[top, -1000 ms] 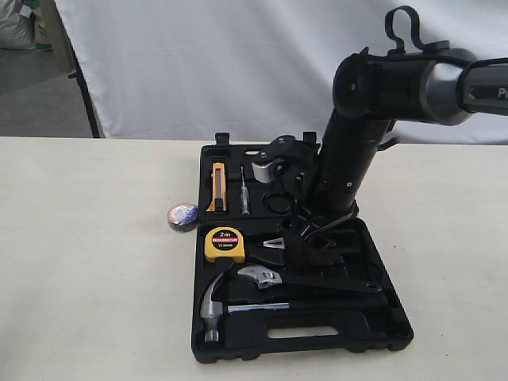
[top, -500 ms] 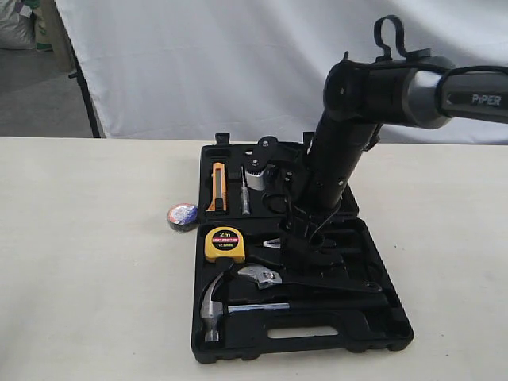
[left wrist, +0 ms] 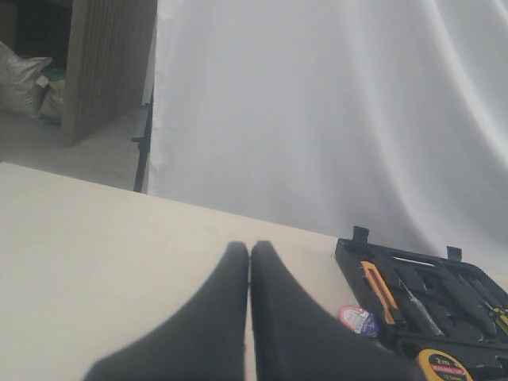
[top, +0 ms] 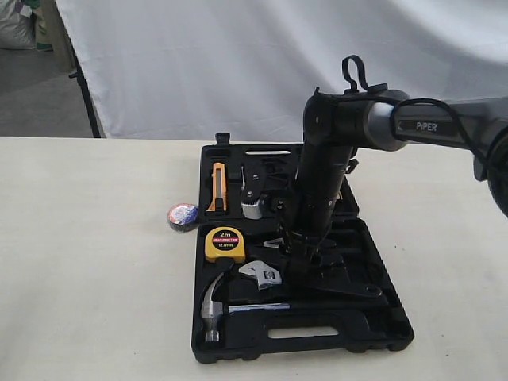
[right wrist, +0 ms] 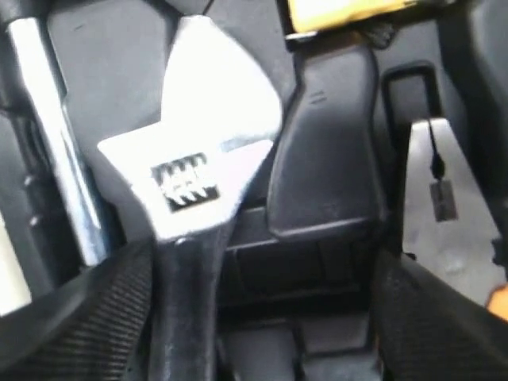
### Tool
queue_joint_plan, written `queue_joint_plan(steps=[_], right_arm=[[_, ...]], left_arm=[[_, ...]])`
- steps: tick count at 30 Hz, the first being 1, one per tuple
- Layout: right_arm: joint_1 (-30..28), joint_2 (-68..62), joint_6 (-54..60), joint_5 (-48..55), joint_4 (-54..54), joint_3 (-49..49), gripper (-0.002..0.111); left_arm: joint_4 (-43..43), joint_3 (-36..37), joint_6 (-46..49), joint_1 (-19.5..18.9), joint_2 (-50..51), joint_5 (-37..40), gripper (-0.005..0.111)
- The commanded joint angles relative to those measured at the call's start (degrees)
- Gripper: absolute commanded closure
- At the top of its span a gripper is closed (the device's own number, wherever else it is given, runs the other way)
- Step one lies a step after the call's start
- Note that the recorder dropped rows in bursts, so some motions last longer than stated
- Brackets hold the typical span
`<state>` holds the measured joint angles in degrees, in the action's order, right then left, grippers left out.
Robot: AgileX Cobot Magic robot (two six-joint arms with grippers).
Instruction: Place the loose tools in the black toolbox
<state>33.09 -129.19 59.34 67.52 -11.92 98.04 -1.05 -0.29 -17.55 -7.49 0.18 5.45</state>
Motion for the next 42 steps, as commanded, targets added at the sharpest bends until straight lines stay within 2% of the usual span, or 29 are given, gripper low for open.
queue_joint_plan(steps=[1, 11, 12, 24, 26, 30, 32, 33, 36, 39, 42], right_arm=[[-0.35, -0.85, 0.68, 1.92, 1.77, 0.12, 0.041], [-0.35, -0.85, 0.68, 1.92, 2.15, 0.12, 0.107], [-0.35, -0.85, 0.68, 1.92, 2.56, 0.12, 0.108], [-0.24, -0.85, -0.23, 1.24, 3.75, -0.15, 0.108], [-0.24, -0.89, -1.8, 0.68, 4.56, -0.15, 0.099], [-0.16, -0.89, -2.05, 0.19, 5.84, -0.15, 0.063], [-0.16, -0.43, -0.67, 0.74, 5.84, -0.15, 0.049], [-0.16, -0.1, -0.56, 1.54, 5.95, 0.03, 0.046], [-0.16, 2.15, -0.27, 2.44, 5.95, 2.35, 0.046], [-0.16, 6.05, -2.93, 2.44, 5.95, 4.88, 0.051], [-0.16, 10.26, -5.66, 2.44, 6.3, 5.8, 0.065]], left_arm=[[-0.25, -0.15, -0.27, -1.45, -0.18, -0.41, 0.106], [-0.25, -0.15, -0.27, -1.45, -0.18, -0.41, 0.106], [-0.25, -0.15, -0.27, -1.45, -0.18, -0.41, 0.106], [-0.25, -0.15, -0.27, -1.45, -0.18, -0.41, 0.106], [-0.25, -0.15, -0.27, -1.45, -0.18, -0.41, 0.106], [-0.25, -0.15, -0.27, -1.45, -0.18, -0.41, 0.106], [-0.25, -0.15, -0.27, -1.45, -0.18, -0.41, 0.106], [-0.25, -0.15, -0.27, -1.45, -0.18, -0.41, 0.106], [-0.25, -0.15, -0.27, -1.45, -0.18, -0.41, 0.106], [-0.25, -0.15, -0.27, -1.45, -0.18, -0.41, 0.106], [-0.25, -0.15, -0.27, -1.45, -0.18, -0.41, 0.106]])
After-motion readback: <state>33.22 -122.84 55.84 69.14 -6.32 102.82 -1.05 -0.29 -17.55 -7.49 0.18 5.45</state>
